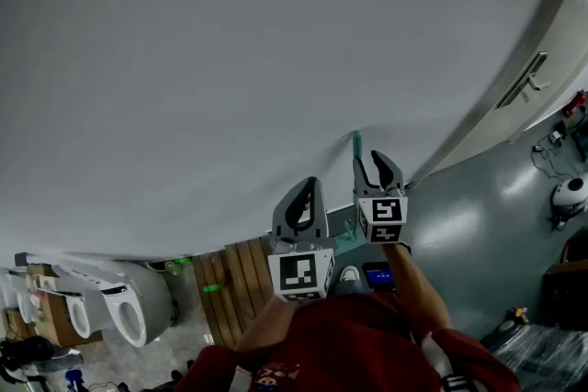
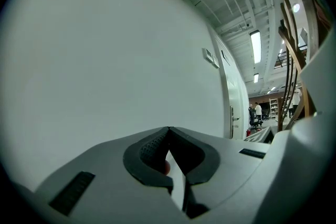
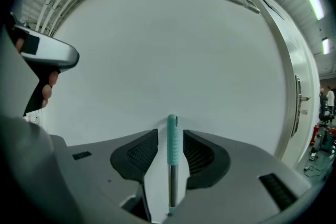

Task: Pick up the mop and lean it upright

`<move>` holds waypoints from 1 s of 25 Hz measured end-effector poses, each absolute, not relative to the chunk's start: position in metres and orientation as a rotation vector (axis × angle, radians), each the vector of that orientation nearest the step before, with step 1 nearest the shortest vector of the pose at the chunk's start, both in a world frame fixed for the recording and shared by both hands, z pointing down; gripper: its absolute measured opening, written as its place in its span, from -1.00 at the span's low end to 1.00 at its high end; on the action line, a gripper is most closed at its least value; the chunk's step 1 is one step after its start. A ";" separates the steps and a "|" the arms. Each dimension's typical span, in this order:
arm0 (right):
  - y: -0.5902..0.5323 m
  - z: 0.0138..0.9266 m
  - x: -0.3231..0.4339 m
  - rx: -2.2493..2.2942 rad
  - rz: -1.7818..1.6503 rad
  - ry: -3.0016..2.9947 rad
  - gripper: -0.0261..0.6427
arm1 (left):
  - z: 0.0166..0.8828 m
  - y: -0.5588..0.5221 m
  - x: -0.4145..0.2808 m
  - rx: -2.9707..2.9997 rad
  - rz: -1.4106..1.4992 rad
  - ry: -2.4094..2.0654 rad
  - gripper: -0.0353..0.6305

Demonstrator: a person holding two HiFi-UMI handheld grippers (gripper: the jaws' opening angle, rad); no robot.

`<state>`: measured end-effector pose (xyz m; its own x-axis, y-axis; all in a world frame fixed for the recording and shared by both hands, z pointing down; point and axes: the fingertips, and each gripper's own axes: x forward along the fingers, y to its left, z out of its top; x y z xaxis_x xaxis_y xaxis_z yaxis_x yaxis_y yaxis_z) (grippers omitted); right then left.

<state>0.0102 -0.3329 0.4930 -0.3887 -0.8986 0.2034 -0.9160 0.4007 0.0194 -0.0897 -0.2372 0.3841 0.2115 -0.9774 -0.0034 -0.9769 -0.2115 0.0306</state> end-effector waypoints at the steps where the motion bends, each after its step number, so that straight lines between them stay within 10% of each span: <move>1: -0.338 0.498 0.010 1.616 0.152 -2.461 -0.46 | 0.385 -0.237 -0.089 2.424 -0.030 -1.961 -0.85; 25: -0.376 0.533 -0.004 1.568 0.163 -2.386 -0.59 | 0.391 -0.233 -0.096 2.381 -0.003 -2.010 -0.85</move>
